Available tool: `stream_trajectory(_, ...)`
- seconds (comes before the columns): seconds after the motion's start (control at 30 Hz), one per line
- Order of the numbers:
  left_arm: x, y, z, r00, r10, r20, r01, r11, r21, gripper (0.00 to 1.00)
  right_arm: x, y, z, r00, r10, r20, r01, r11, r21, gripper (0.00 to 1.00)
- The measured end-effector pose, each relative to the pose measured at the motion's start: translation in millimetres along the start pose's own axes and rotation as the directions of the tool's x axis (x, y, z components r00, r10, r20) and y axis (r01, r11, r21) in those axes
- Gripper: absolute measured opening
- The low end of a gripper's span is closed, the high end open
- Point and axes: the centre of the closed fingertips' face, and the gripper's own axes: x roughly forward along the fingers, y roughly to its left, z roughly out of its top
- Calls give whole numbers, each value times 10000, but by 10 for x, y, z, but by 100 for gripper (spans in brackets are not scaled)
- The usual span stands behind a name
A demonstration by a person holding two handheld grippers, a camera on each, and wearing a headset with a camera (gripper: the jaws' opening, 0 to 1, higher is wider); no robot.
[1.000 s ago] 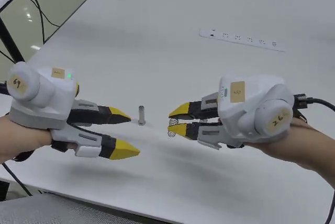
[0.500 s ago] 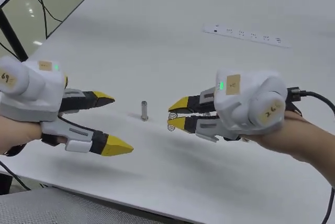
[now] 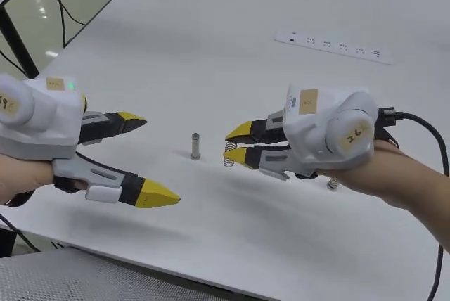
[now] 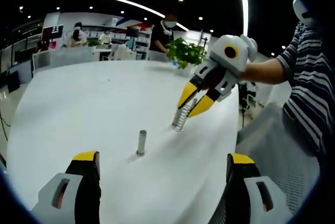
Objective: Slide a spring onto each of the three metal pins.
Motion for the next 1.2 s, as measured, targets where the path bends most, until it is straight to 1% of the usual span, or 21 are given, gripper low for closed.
stream_trajectory(0.1, 8, -7, 4, 10000, -64, 58, 64, 10000, -31, 98, 25, -34, 32, 10000, 16, 5, -16, 10000, 5, 7)
stream_trajectory(0.2, 11, -9, -3, 9999, -101, 31, 101, 9999, 8, 98, 60, -69, 78, 10000, 16, 64, -16, 10000, 11, 7)
stream_trajectory(0.4, 11, 8, 10, 9999, -81, 94, 80, 10000, 22, 98, 161, -195, 220, 9995, -98, 300, 98, 9999, 23, 7)
stream_trajectory(0.57, 28, 3, 23, 9999, -100, 97, 99, 9999, 62, 98, 234, -303, 284, 9988, -246, 420, 238, 9995, 183, 7)
stream_trajectory(0.7, 35, -4, 38, 9998, -120, 145, 120, 9999, 32, 98, 268, -367, 330, 9978, -281, 606, 248, 9982, 545, 7)
stream_trajectory(0.93, 40, 9, 55, 9997, -72, 212, 71, 10000, 47, 98, 331, -377, 326, 9977, -252, 632, 199, 9963, 835, 7)
stream_trajectory(1.2, 46, -2, 39, 9998, -61, 191, 60, 10000, 35, 98, 395, -365, 305, 9983, -211, 546, 162, 9959, 889, 7)
